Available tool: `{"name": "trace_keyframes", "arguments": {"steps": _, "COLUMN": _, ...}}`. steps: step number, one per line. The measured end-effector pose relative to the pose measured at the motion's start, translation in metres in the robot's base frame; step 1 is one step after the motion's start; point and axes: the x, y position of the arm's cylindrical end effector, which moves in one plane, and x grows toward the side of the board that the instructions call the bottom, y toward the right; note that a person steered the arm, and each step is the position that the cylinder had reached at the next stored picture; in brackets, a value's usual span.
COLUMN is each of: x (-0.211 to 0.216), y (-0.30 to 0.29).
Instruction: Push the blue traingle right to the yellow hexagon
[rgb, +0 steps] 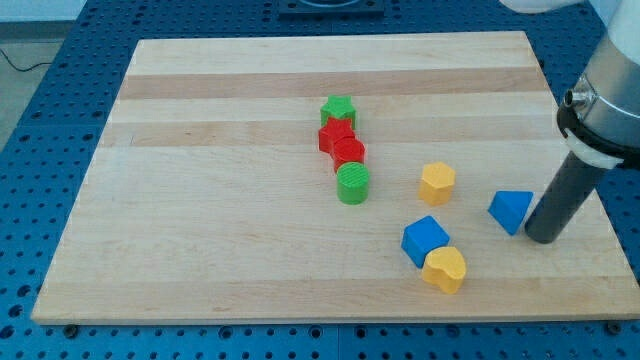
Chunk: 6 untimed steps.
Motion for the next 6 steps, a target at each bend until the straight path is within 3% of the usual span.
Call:
{"name": "trace_keyframes", "arguments": {"steps": 1, "x": -0.010, "y": -0.006}}
{"name": "trace_keyframes", "arguments": {"steps": 3, "x": -0.028, "y": -0.073}}
{"name": "trace_keyframes", "arguments": {"steps": 6, "x": -0.027, "y": -0.100}}
